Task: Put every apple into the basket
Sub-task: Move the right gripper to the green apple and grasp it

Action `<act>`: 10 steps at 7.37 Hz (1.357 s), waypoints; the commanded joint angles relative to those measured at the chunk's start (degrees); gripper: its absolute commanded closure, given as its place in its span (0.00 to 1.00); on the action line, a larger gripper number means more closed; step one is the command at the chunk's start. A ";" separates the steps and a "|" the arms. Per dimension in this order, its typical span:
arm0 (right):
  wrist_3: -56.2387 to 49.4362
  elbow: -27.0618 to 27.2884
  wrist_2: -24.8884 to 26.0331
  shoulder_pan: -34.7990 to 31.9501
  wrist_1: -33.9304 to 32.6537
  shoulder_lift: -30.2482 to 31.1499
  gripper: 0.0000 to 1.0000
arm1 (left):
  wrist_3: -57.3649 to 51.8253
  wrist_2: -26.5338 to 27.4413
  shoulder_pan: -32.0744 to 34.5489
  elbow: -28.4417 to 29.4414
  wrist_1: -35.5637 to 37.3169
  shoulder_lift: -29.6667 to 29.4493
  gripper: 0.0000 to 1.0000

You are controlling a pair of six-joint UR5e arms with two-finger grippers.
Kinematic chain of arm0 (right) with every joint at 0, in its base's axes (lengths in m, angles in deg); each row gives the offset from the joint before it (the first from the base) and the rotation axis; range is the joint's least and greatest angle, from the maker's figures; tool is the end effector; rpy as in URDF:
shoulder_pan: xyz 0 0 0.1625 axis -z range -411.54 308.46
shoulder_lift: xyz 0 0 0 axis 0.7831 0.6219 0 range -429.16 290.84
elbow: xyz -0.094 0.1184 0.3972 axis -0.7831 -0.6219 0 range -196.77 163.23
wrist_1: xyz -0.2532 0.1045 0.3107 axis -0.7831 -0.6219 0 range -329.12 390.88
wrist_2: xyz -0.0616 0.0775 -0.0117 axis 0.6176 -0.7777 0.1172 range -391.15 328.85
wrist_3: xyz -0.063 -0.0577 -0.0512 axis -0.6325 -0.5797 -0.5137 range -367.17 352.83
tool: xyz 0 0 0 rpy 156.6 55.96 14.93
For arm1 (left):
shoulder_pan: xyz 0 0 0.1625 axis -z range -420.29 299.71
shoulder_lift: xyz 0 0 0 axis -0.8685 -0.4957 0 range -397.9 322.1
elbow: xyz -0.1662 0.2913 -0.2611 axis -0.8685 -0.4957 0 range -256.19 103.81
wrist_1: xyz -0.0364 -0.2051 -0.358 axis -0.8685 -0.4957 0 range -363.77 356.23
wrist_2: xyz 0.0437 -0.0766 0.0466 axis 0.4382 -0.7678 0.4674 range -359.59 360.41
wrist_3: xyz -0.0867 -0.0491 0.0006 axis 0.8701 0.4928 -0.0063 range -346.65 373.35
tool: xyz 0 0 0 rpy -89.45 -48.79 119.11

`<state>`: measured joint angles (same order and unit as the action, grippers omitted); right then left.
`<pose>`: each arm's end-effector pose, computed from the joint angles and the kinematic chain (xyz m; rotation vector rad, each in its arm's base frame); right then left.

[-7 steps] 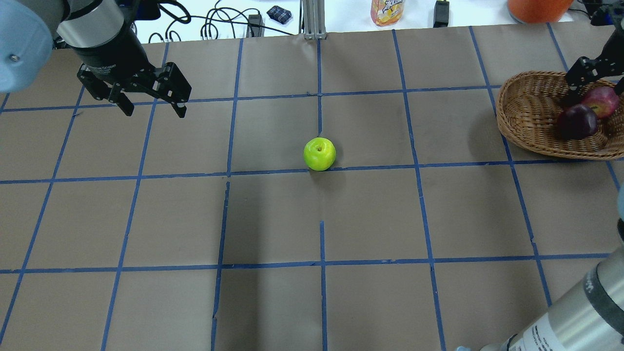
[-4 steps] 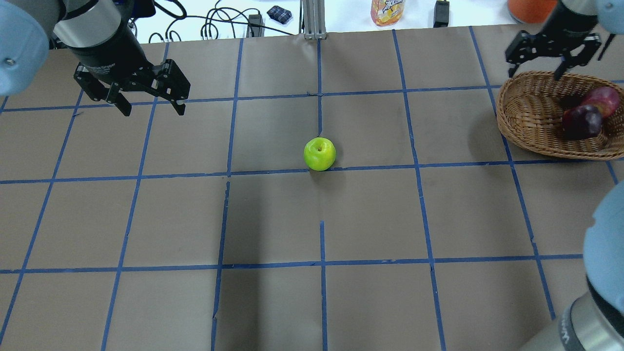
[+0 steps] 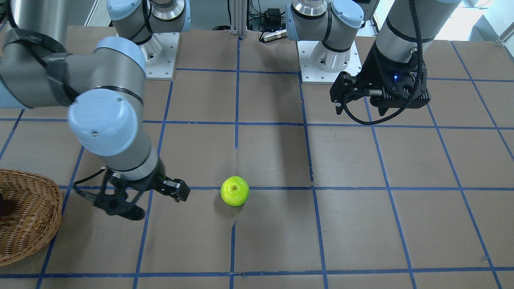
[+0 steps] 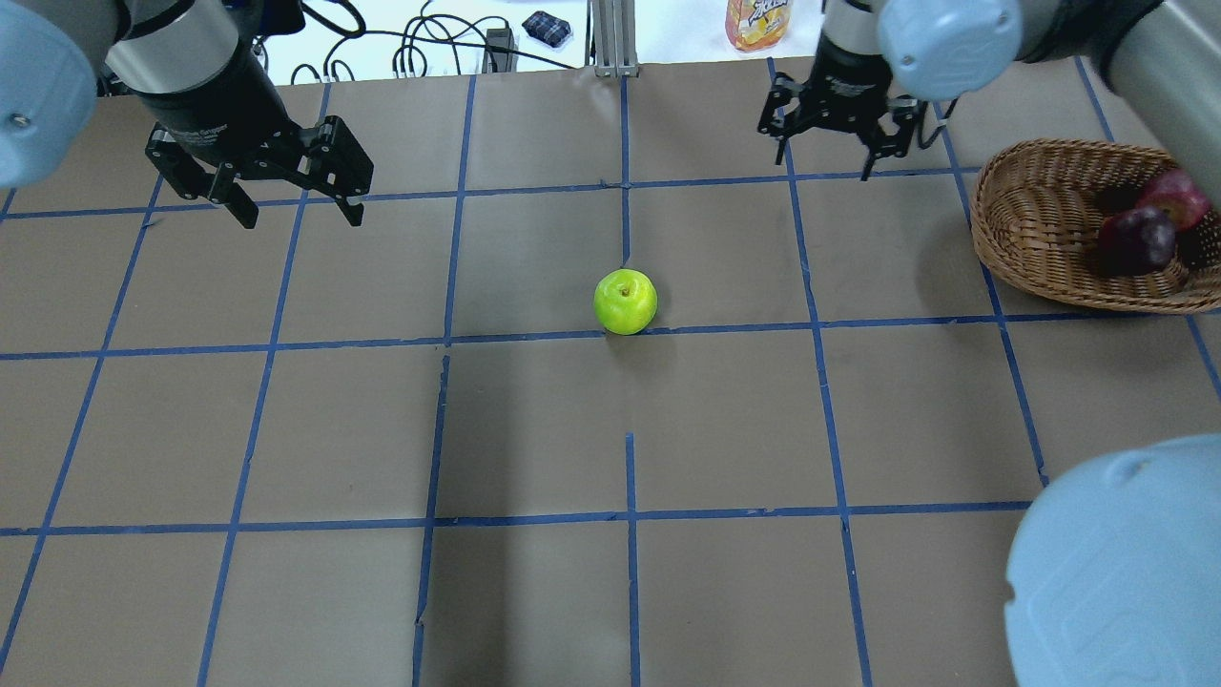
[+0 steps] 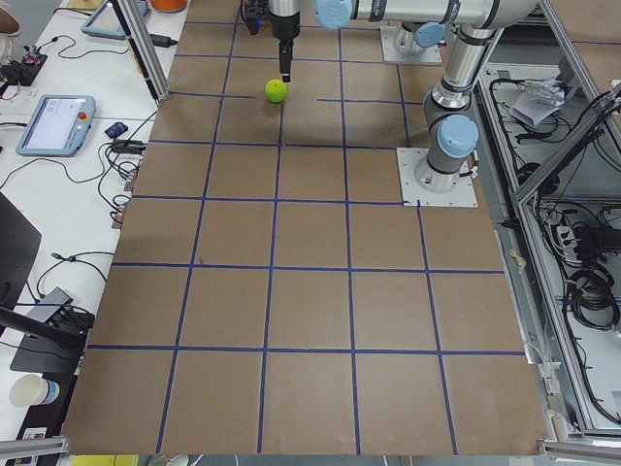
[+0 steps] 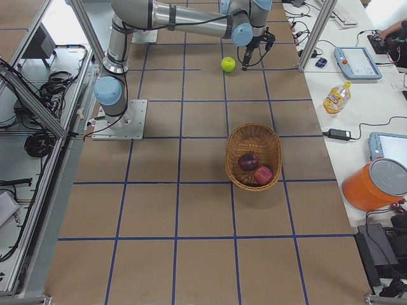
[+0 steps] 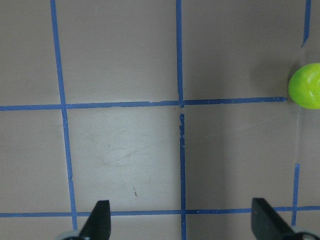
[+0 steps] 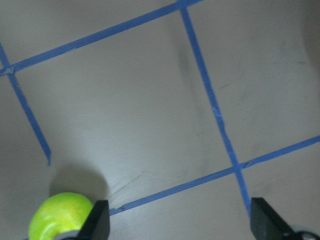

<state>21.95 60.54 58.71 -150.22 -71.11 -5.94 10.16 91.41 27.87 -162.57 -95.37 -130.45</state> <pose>0.2327 -0.6401 0.3433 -0.5558 -3.0818 -0.0555 -0.1150 -0.5138 0.4939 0.0366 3.1243 0.0154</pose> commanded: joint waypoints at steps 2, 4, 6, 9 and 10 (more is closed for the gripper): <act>10.17 0.04 -1.44 -7.92 -7.68 -6.79 0.00 | -0.06 -0.03 0.00 0.07 0.28 0.08 0.00; 10.26 0.39 -6.60 -8.64 -6.91 -7.24 0.00 | -0.06 -0.03 0.00 0.16 0.28 0.26 0.00; 9.73 0.39 -6.80 -9.25 -6.90 -8.81 0.00 | -0.07 1.71 0.00 0.16 0.19 0.35 0.00; 9.38 1.26 -6.80 -10.31 -6.99 -10.05 0.00 | -0.15 1.37 0.09 0.07 0.19 0.26 0.00; 9.20 1.53 -6.72 -10.57 -6.82 -10.14 0.00 | -0.15 1.46 0.09 0.16 0.19 0.35 0.00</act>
<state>31.36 61.60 51.93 -160.41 -77.99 -15.71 10.02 92.88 27.95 -162.46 -95.18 -130.17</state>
